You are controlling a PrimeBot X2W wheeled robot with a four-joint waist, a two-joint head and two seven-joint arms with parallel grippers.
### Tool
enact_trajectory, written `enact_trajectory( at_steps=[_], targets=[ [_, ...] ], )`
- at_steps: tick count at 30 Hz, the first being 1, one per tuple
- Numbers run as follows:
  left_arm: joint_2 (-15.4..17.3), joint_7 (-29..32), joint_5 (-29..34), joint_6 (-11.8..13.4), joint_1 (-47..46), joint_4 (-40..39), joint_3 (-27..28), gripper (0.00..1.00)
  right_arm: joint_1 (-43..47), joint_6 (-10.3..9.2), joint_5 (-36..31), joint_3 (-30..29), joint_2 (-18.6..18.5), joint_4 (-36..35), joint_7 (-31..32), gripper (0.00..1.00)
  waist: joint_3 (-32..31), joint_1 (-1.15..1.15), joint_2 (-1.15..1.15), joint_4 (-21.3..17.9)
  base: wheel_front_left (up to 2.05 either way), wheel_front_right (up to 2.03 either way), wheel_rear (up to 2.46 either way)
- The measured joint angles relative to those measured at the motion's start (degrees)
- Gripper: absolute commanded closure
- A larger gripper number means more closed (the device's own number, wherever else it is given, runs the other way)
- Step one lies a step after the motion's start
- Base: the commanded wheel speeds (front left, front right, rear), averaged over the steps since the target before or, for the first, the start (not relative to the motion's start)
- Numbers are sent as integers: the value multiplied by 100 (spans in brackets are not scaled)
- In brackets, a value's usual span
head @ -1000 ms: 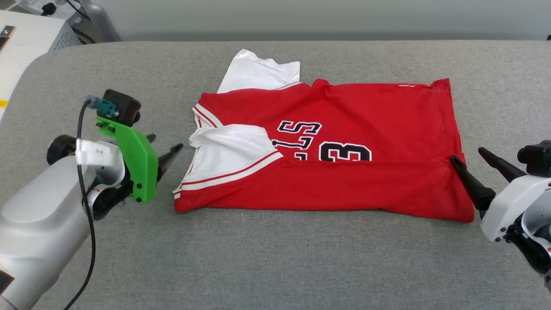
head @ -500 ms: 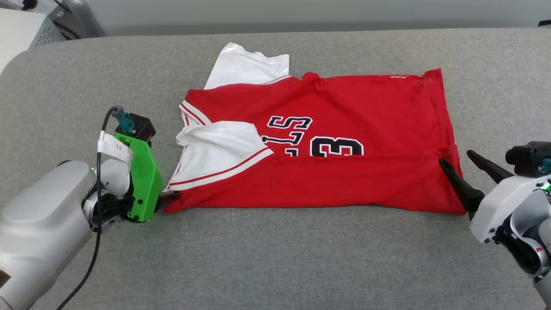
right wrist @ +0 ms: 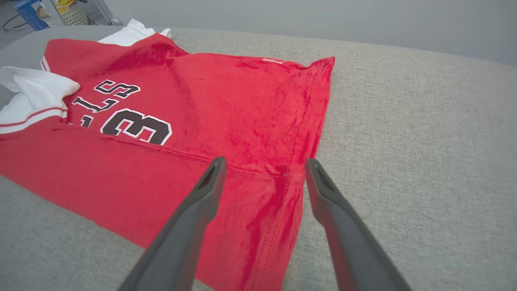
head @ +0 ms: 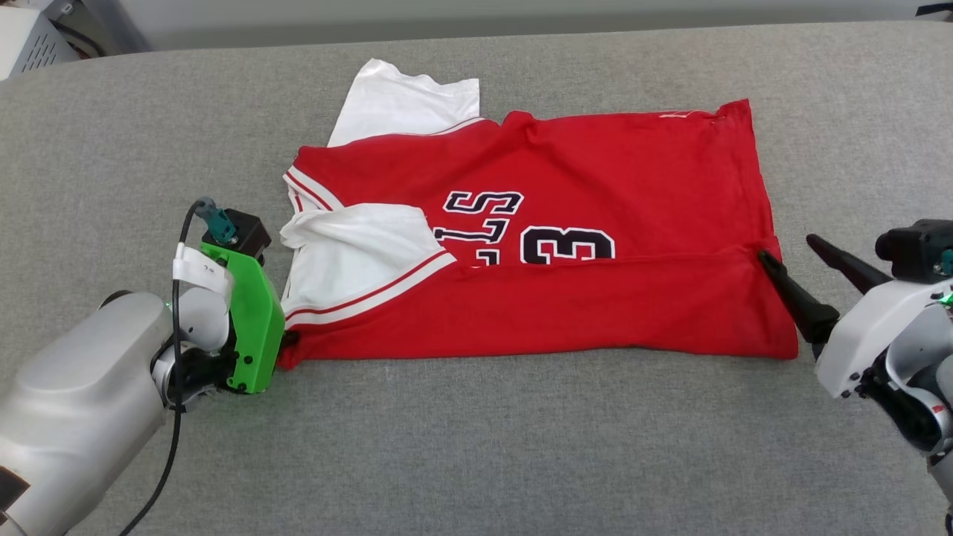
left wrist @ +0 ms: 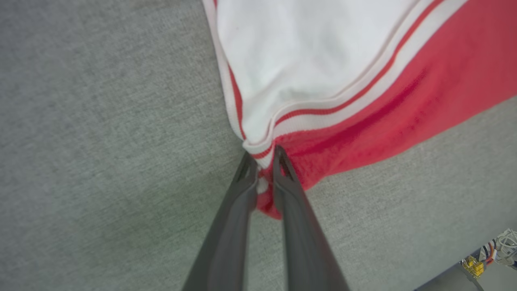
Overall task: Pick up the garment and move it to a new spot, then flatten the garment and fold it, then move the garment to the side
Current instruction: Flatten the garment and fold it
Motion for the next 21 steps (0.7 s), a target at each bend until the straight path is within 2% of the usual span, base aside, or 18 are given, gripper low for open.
enact_trajectory(
  at_steps=[5, 7, 10, 13, 16, 21],
  targets=[
    [104, -374, -1, 0, 59, -237, -48, 100, -219, 0, -34, -44, -348, -257, 454, 0, -120, 0, 0, 19, 0, 0, 0],
    [159, -536, 7, 0, 56, -376, -45, 100, -302, 0, 34, 35, -570, -377, 924, 0, -170, 0, 0, 34, 0, 0, 0],
    [307, -749, 31, 0, 52, -653, -46, 100, -406, 0, 338, 179, -993, -579, 1967, 0, -244, 0, 0, 67, 0, 0, 0],
    [420, -878, 93, 0, 48, -854, -53, 100, -452, 0, 586, 277, -1249, -697, 2882, 0, -275, 0, 0, 110, 0, 0, 0],
    [499, -1001, 109, 0, 37, -992, -40, 100, -506, 0, 758, 316, -1311, -694, 3524, 0, -248, 0, 0, 146, 0, 0, 0],
    [520, -1053, 199, 0, -43, -1146, -43, 100, -574, 0, 751, 360, -1125, -441, 3941, 0, -140, 0, 0, 206, 0, 0, 0]
  ],
)
